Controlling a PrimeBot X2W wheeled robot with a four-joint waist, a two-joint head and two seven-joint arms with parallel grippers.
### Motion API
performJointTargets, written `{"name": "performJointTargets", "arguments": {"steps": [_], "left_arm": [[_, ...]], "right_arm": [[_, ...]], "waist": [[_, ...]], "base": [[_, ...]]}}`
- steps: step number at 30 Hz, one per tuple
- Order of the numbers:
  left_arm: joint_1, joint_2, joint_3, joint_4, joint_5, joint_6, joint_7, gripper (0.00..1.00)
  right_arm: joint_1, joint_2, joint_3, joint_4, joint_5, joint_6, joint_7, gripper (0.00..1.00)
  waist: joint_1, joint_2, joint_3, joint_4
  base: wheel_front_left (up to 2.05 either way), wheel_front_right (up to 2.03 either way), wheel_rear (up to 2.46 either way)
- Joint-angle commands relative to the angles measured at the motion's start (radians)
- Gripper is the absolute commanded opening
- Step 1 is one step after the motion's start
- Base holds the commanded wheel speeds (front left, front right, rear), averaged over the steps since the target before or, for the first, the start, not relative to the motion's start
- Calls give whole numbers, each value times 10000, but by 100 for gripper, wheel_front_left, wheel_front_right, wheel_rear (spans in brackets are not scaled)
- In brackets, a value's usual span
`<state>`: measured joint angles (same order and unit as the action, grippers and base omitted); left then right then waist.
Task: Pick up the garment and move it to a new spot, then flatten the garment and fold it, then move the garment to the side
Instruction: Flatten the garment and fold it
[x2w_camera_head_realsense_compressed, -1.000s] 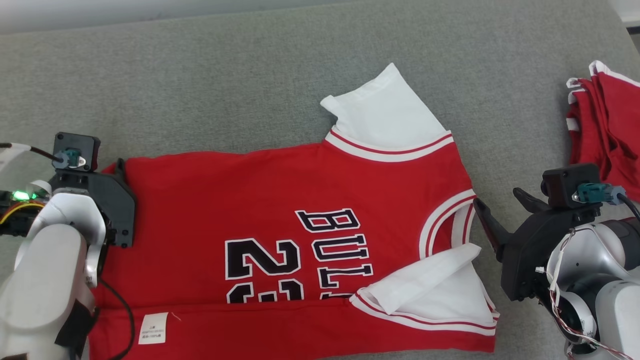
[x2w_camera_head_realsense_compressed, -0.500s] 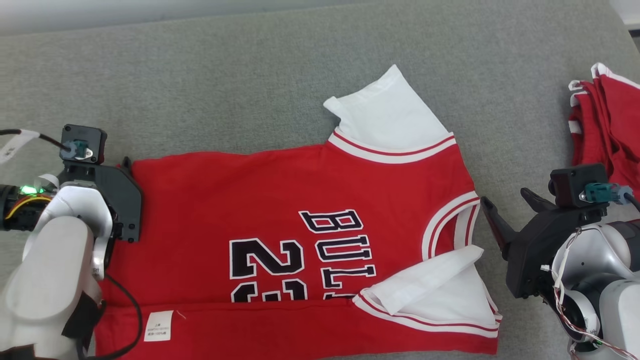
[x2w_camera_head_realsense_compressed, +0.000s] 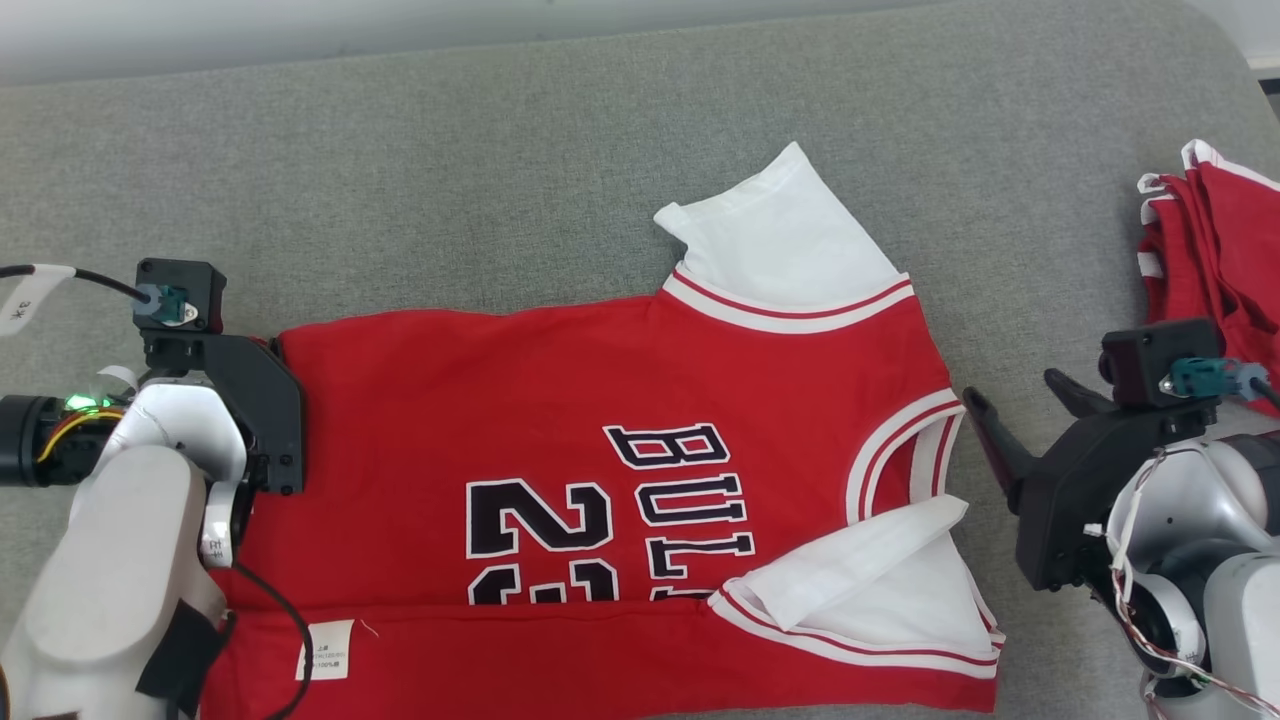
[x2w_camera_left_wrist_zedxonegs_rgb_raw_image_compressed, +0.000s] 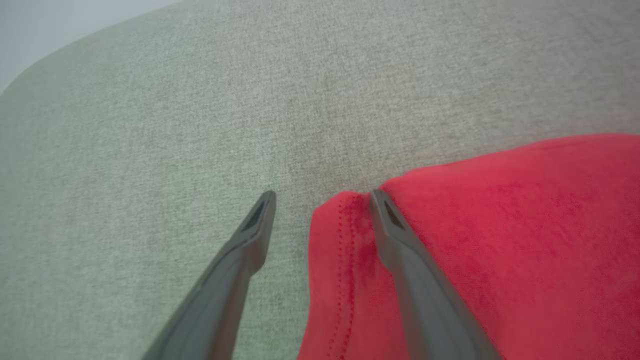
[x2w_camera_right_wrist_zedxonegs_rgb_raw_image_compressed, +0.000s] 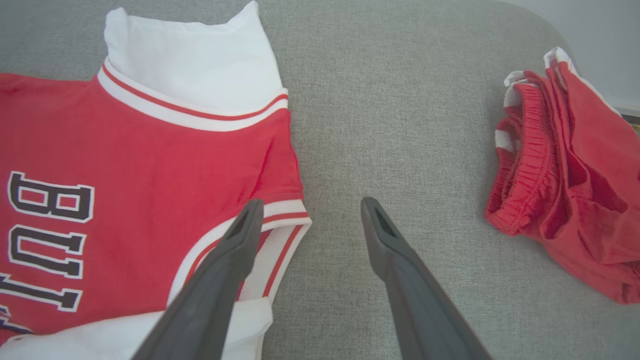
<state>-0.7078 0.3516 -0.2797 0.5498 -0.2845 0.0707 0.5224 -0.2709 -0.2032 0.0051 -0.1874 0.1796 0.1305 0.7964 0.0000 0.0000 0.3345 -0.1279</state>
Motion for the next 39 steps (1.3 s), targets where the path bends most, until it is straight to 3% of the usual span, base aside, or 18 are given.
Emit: {"name": "performJointTargets", "arguments": {"steps": [1,5,6,8,10,12,25,32,39], "left_arm": [[252,-29,-13,-86,-4,86,198,96],[485,-3,-65,-289,-47,177,551,95],[542,8,-88,-319,-51,209,619,84],[612,-13,-122,-428,-76,262,733,52],[655,-23,-143,-527,-98,284,769,36],[568,5,-170,-617,-68,295,711,0],[18,-290,-241,-414,93,625,-382,0],[-419,-821,-473,-24,11,558,-856,0],[-988,-1565,-798,316,7,566,-1395,0]], "right_arm": [[-117,-63,-61,-54,-41,-2,4,100],[-58,-99,-121,-72,-58,-2,32,100],[-38,-97,-127,-66,-73,-2,47,100],[-50,-92,-64,-59,-60,-2,107,100],[-181,-170,65,-65,-69,-2,162,100],[-394,-283,211,-66,-96,-2,221,100],[-2565,-619,861,1210,134,-2,129,100],[-4530,-935,762,3471,-74,-2,-184,100],[-5879,-1447,899,5622,-655,0,-1358,100]], "waist": [[0,0,13,-10],[0,0,-7,10],[0,0,-13,16],[0,0,-11,42],[0,0,7,69],[0,0,36,86],[0,0,247,401],[0,0,640,961],[0,0,1276,1819]], "base": [[0,0,0],[0,0,0],[0,0,0],[0,0,0],[0,0,0],[0,0,0],[0,0,0],[0,0,0],[0,0,0]]}}
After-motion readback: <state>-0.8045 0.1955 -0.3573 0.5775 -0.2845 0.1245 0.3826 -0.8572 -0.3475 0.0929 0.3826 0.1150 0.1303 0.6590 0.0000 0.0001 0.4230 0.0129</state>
